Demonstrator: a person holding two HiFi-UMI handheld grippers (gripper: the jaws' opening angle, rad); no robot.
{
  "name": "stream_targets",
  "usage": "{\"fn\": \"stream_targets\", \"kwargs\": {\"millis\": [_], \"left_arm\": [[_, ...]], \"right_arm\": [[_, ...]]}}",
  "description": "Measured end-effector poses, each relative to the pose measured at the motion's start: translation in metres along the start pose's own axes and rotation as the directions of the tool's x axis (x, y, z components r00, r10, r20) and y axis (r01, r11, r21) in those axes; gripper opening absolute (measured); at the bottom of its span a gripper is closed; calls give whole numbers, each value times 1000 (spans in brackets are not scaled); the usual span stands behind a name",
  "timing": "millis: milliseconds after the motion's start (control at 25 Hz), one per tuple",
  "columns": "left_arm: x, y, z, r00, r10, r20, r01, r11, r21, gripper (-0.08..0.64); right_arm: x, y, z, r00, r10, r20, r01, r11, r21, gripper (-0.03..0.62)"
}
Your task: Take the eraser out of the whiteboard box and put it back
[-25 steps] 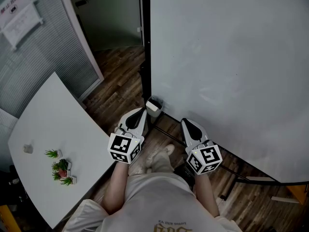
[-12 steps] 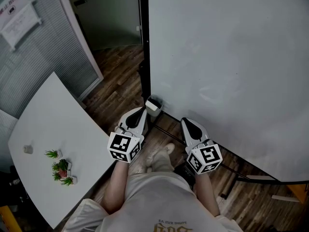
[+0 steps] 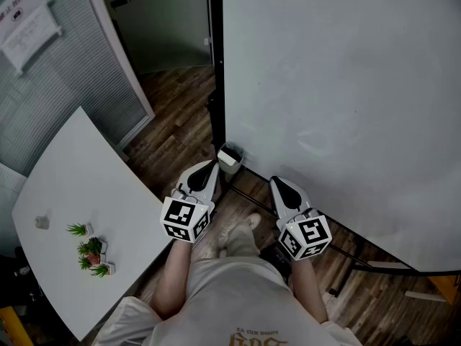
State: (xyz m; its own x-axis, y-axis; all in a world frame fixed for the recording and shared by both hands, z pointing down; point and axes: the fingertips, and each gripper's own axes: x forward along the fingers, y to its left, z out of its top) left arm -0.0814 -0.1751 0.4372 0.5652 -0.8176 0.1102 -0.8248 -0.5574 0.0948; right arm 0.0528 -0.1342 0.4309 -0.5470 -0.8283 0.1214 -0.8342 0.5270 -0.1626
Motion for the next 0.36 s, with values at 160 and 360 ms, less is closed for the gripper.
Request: {"fn": "stream_targets", "kwargs": {"millis": [160,360], "left_arm": [[0,1,-2,1000,2,-2,-2,1000,0,-2],[-1,0,-2,1000,-1,0,1,1000,-3,-2]], "right_arm": [[-1,-1,-2,1000,-3,-2,3,1000,1,12],[-2,0,-2,1000,-7,0,7,1000,-1,11]]}}
